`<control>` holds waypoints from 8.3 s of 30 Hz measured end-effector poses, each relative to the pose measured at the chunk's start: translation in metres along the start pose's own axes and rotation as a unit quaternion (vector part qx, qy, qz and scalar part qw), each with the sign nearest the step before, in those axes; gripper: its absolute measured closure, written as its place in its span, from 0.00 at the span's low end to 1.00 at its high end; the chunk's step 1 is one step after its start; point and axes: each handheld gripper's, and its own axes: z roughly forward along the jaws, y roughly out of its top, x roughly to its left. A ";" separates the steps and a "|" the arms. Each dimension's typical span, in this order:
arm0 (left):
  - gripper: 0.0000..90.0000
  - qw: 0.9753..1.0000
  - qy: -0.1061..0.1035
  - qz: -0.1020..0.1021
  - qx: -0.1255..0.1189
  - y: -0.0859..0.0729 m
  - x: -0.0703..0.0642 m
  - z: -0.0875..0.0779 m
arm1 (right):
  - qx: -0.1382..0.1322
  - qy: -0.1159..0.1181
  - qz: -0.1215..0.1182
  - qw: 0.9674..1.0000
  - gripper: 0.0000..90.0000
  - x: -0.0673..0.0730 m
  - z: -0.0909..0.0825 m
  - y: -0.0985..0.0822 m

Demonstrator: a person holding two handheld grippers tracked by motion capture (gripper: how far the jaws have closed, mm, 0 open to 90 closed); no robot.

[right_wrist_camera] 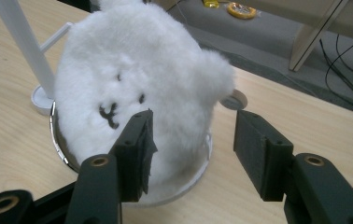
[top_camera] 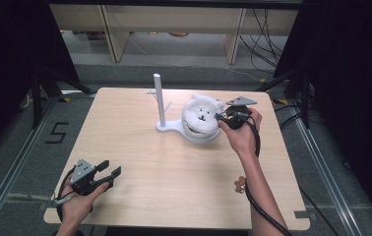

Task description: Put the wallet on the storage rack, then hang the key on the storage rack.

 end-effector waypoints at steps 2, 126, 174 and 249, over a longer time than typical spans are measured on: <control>0.47 1.000 0.000 0.000 0.000 0.000 -0.001 0.000 | -0.002 0.001 -0.004 1.000 0.56 -0.003 -0.005 -0.003; 0.47 0.999 -0.043 0.033 -0.004 0.003 -0.023 0.004 | 0.066 0.099 0.158 0.980 0.89 0.017 -0.085 -0.118; 0.62 0.965 -0.251 -0.074 0.010 0.089 -0.090 0.075 | -0.065 0.226 0.063 0.970 0.89 0.118 -0.053 -0.085; 0.94 0.971 -0.235 -0.036 -0.027 0.110 -0.088 0.070 | -0.090 0.233 0.043 0.967 0.77 0.127 -0.058 -0.081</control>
